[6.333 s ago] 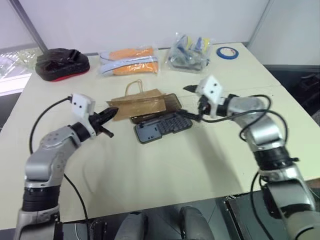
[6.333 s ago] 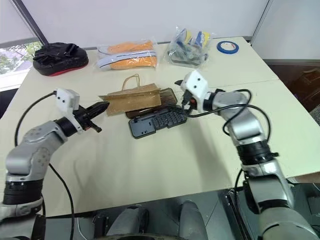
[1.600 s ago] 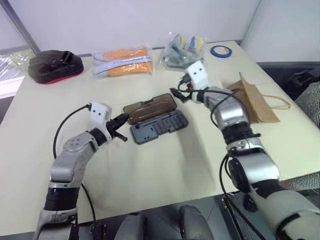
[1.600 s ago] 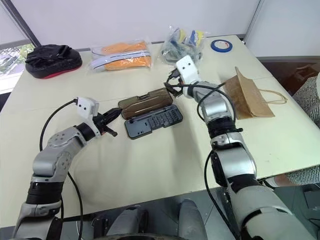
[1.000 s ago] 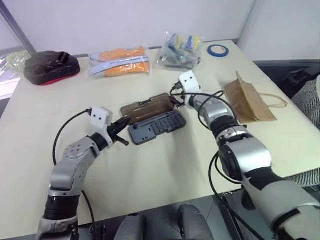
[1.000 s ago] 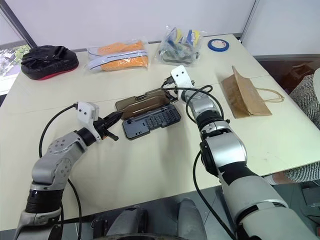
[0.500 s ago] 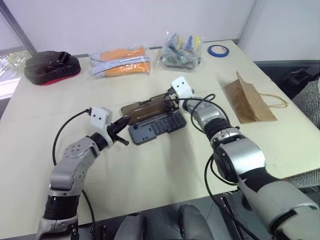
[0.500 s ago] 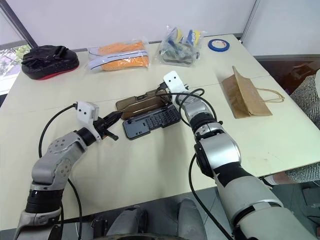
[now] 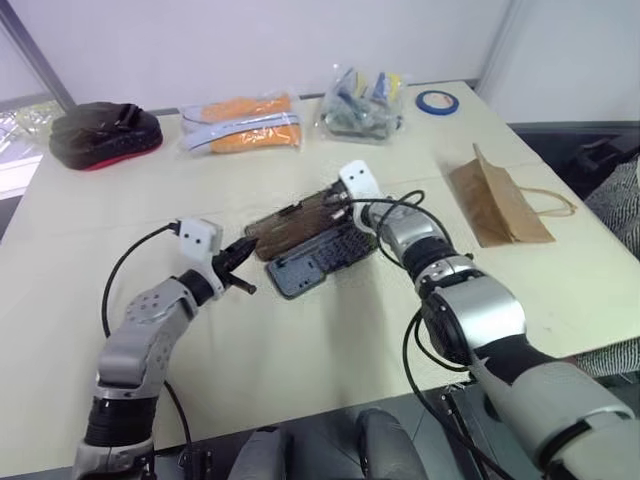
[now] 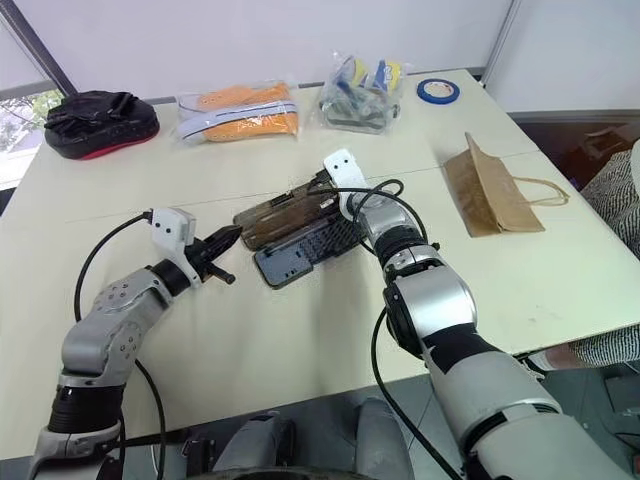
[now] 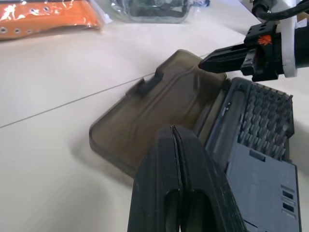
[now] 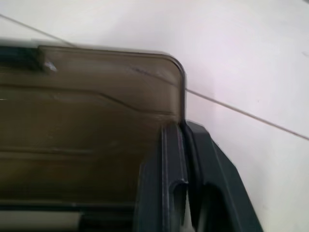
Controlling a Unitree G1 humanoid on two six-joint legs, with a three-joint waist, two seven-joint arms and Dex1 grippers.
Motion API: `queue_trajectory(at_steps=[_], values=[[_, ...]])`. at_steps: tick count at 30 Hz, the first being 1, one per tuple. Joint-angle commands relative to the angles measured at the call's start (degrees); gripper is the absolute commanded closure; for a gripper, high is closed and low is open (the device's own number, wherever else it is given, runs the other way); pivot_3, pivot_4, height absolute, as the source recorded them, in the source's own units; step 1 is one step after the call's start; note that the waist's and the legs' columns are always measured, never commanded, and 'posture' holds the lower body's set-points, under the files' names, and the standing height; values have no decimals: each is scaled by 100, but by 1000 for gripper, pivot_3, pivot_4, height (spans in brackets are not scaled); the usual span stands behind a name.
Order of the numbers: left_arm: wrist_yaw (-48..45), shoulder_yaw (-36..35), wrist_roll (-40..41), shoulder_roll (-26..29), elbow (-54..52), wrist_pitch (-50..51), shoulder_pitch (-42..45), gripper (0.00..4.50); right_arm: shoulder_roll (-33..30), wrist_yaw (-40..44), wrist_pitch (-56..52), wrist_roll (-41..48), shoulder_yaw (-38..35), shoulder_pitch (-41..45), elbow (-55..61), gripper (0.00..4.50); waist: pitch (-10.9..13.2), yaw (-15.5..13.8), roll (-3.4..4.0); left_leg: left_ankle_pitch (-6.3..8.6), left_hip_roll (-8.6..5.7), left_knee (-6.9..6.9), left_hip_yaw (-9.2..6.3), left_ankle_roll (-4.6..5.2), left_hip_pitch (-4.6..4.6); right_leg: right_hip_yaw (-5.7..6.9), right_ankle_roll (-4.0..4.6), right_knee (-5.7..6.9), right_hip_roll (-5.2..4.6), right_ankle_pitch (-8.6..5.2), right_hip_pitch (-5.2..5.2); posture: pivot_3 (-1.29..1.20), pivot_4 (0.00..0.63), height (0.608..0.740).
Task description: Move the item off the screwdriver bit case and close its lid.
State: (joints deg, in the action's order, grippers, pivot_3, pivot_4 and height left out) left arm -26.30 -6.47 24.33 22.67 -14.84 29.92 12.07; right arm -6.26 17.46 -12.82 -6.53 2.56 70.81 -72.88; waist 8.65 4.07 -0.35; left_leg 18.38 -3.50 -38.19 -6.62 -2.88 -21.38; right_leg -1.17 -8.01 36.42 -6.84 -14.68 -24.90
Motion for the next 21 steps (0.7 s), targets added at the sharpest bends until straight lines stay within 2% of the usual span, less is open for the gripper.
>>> queue_trajectory(at_steps=[1,5,10,14,18,21], values=[[23,-178,24,71,-220,-102,60,4500,-30,51,-79,-11,-20,127,19,4441,0,5,0,0,0,0,0,0,0,0,0,0,0,0,0,0,150,740],[52,-193,21,84,-215,-122,62,4500,-30,100,-173,11,-37,115,38,4441,0,6,1,0,1,1,0,0,1,0,0,3,0,0,-1,0,150,740],[42,-213,-2,92,-165,-144,94,4500,-84,116,-904,91,-89,68,239,4441,-1,-3,1,0,1,0,-1,0,1,1,0,5,0,0,0,0,150,740],[37,-197,-29,86,-113,-174,120,4500,-170,214,-2206,218,-127,-10,862,4441,-2,-12,2,0,0,-1,-4,0,1,1,0,6,0,0,1,0,150,740],[14,-143,-52,73,-58,-193,156,4500,-277,521,-4270,404,29,-400,2410,4441,-3,-23,3,0,0,-1,-9,0,0,2,0,8,0,0,1,0,150,740],[-9,-127,-61,72,3,-199,198,4500,-402,640,-5234,494,232,-848,3757,4441,-8,-37,4,0,-1,-1,-11,0,-1,3,0,9,-1,0,2,0,150,740]])
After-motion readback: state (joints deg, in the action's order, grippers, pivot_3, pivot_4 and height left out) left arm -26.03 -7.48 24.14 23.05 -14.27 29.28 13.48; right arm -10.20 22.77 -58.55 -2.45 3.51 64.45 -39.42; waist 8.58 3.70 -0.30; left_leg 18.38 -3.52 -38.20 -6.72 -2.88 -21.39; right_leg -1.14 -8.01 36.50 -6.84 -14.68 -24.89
